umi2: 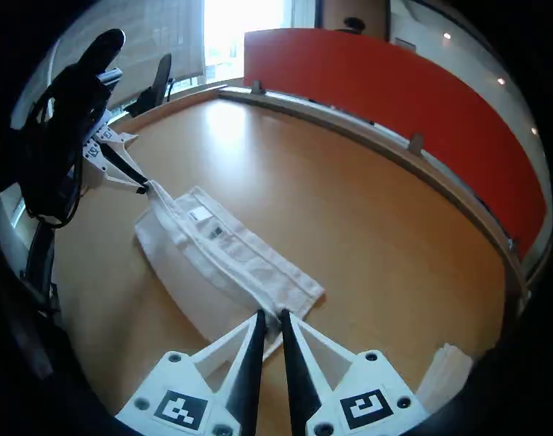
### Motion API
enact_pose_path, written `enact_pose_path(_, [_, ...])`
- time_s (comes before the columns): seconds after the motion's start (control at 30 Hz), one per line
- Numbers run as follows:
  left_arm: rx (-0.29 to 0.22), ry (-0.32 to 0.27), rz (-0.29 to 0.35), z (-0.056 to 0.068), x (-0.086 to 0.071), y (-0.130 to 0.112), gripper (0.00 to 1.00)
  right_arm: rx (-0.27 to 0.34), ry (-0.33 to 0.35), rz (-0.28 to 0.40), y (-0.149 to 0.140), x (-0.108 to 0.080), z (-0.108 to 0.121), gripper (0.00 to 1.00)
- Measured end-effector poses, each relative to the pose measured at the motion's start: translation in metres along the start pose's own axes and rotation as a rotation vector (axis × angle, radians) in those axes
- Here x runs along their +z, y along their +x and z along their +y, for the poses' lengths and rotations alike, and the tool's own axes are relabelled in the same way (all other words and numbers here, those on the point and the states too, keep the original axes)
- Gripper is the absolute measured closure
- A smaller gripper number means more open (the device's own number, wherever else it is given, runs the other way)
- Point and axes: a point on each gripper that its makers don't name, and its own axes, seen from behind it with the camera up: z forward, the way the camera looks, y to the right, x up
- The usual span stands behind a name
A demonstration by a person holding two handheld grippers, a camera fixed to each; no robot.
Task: Fold towel
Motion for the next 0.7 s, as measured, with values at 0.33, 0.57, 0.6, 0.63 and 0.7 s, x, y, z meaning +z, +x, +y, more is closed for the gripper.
enact_pose_path(0.33, [0.015, 0.012, -0.017, -0.006, 0.023, -0.007, 0.87, 0.002, -0.004, -0.029, -0.006, 0.019, 0.005, 0.84])
enact_pose_path(0.57, [0.018, 0.021, -0.026, -0.009, 0.036, -0.01, 0.86, 0.013, -0.008, -0.039, -0.009, 0.03, 0.008, 0.82])
enact_pose_path(0.6, [0.018, 0.022, -0.025, -0.01, 0.038, -0.01, 0.86, 0.013, -0.011, -0.042, -0.009, 0.032, 0.009, 0.82])
enact_pose_path(0.63, [0.02, 0.024, -0.025, -0.01, 0.04, -0.01, 0.84, 0.012, -0.014, -0.045, -0.01, 0.033, 0.01, 0.81])
enact_pose_path(0.7, [0.023, 0.029, -0.023, -0.012, 0.044, -0.01, 0.8, 0.01, -0.021, -0.053, -0.012, 0.036, 0.012, 0.79])
